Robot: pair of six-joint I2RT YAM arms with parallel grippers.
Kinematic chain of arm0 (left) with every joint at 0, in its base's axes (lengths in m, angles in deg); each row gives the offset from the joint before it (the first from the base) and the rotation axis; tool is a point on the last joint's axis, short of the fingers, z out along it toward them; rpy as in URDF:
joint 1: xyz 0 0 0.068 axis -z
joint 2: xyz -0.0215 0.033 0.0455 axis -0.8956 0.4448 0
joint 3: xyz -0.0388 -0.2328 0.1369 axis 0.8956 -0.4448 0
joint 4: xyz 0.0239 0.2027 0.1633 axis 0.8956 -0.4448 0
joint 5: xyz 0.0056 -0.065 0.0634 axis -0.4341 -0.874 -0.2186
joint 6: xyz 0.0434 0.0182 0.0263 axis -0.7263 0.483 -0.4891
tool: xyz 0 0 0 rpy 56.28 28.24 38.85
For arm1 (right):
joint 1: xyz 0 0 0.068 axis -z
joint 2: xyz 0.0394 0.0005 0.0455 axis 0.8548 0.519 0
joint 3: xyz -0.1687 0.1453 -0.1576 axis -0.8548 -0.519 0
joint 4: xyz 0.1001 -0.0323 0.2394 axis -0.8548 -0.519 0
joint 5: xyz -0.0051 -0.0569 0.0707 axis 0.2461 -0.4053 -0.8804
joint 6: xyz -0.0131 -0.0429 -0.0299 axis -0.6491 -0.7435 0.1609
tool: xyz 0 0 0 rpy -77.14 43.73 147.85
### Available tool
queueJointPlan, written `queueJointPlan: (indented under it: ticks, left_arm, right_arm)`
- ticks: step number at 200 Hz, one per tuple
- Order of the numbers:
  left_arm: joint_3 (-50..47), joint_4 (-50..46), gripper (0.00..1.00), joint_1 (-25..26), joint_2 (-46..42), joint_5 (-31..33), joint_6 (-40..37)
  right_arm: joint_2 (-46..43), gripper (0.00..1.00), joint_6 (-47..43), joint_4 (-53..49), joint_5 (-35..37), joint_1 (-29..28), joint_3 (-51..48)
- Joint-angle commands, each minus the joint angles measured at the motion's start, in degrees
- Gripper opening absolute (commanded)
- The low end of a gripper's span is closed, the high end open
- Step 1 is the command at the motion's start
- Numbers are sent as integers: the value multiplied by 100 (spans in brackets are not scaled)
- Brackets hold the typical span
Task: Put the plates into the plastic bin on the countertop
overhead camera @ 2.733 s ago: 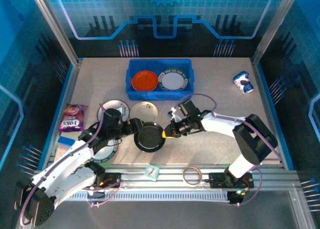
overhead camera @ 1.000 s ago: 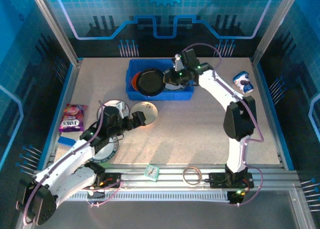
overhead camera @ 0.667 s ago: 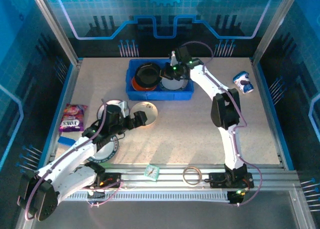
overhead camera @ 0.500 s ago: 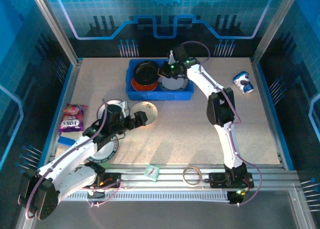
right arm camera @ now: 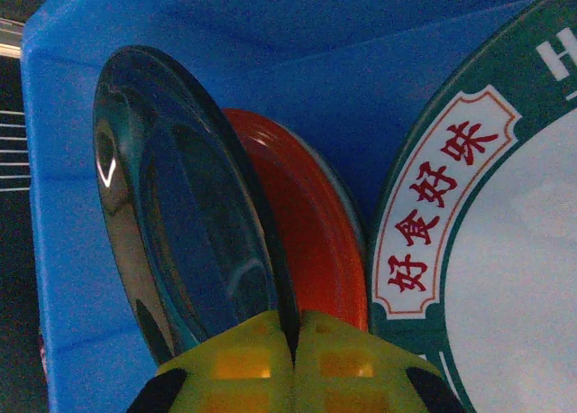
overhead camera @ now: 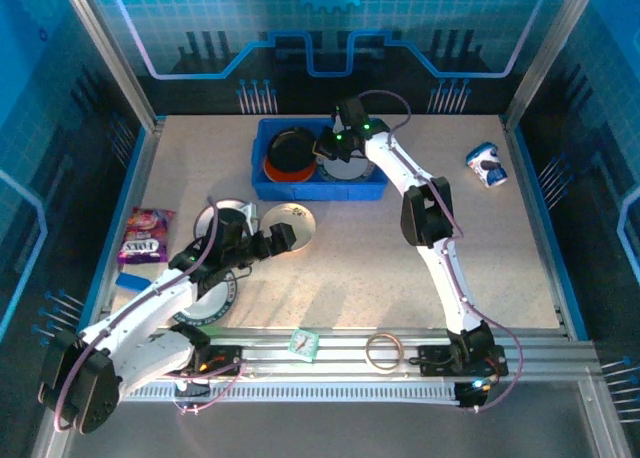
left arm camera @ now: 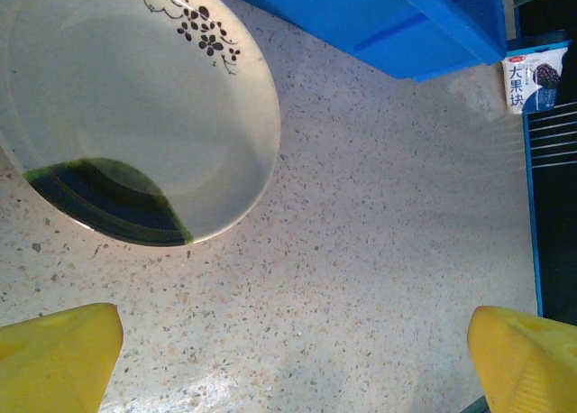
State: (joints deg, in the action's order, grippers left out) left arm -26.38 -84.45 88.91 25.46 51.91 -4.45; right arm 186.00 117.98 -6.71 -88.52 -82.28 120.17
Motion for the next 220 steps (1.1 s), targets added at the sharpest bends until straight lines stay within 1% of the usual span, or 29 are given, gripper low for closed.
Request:
queueJointPlan:
  ticks: [1, 46, 73, 94, 134, 172, 191, 205, 220]
  left_arm:
    - [134, 149, 99, -45, 42, -130, -116]
    - [123, 190, 99, -93, 110, -157, -130]
    - [123, 198, 99, -115, 147, -175, -126]
    - [123, 209, 99, -119, 146, -172, -125]
    - [189, 198, 99, -135, 208, -210, -148]
    - [372, 136, 99, -143, 310, -253, -230]
    - [523, 43, 99, -143, 387, -304, -313]
    - [642, -63, 99, -147, 450, -322, -408]
    - [747, -140, 99, -142, 490, -324, -466]
  right_arm:
    - [155, 0, 119, -150, 24, 44, 287]
    - [361, 0, 146, -198, -7, 17, 433]
    - [465, 7, 139, -224, -13, -16, 497]
    - [507, 9, 135, -227, 19, -44, 514]
    - [457, 17, -3, -362, 112, -57, 592]
    - [262, 20, -304, -550, 328, -95, 608]
    - [148, 26, -582, -769, 584, -162, 664]
    - [57, 33, -761, -909, 744, -214, 692]
    - [-50, 37, -956, -1040, 963, -262, 706]
